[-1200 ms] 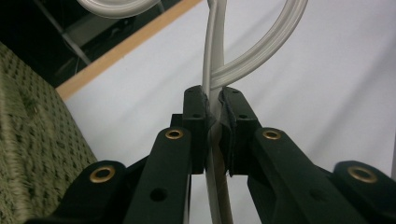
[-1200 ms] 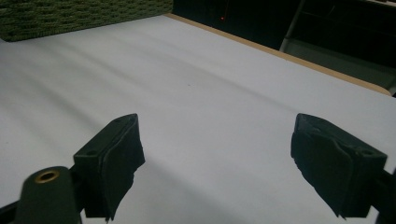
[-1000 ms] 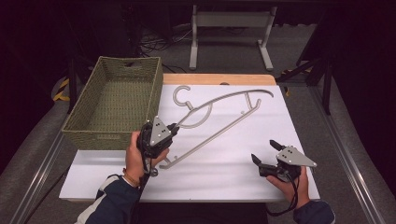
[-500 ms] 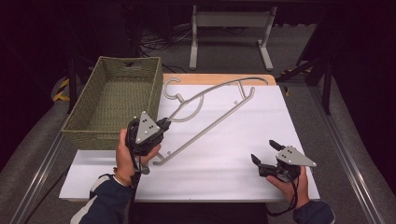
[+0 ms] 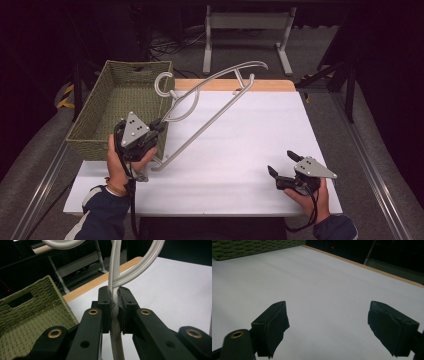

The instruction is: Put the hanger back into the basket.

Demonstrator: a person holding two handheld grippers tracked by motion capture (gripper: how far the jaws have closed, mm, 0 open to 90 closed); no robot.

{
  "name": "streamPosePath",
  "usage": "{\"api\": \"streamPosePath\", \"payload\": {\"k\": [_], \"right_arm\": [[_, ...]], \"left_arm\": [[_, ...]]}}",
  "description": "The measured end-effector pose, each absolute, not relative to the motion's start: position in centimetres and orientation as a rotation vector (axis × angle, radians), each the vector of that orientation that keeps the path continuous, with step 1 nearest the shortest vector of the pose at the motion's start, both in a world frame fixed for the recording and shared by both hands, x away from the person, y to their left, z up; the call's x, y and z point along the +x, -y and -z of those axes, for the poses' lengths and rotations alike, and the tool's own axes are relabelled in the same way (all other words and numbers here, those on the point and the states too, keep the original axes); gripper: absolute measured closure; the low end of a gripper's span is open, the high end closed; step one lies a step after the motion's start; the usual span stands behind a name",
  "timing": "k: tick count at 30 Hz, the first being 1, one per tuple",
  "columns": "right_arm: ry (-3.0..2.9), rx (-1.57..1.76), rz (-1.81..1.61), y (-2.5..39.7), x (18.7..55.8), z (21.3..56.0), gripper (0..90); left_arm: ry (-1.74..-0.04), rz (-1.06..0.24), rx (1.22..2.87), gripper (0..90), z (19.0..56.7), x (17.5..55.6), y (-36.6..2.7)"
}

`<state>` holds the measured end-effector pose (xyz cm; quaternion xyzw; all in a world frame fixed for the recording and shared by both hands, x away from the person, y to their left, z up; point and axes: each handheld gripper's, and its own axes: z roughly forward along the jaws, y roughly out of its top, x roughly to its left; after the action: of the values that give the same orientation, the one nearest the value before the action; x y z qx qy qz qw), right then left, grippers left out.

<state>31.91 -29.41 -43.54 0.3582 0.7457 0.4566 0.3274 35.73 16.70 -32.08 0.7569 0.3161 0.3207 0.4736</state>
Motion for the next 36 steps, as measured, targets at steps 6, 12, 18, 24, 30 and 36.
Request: {"api": "streamPosePath", "payload": {"k": [6,12,18,24,30,36], "right_arm": [[-1.955,0.940,-1.195,29.3,31.9,43.6,16.8],[-1.965,0.943,-1.192,29.2,32.0,43.7,16.8],[-1.973,0.943,-1.191,29.1,32.1,43.8,16.8],[-1.980,0.943,-1.185,29.1,32.2,43.9,16.8],[-1.987,0.944,-1.180,29.0,32.2,44.0,16.8],[-1.994,0.945,-1.177,28.8,32.3,44.2,16.8]], "left_arm": [[-0.820,-0.803,1.835,81.7,31.4,36.0,-18.5],[-0.872,-0.835,1.834,81.7,30.9,36.6,-20.4],[-0.968,-0.852,1.826,81.7,30.9,38.3,-23.0],[-1.019,-0.855,1.828,81.7,30.5,39.9,-24.7],[-1.053,-0.862,1.844,81.7,29.9,41.4,-26.3],[-1.091,-0.855,1.864,81.7,29.8,43.2,-27.8]]}}
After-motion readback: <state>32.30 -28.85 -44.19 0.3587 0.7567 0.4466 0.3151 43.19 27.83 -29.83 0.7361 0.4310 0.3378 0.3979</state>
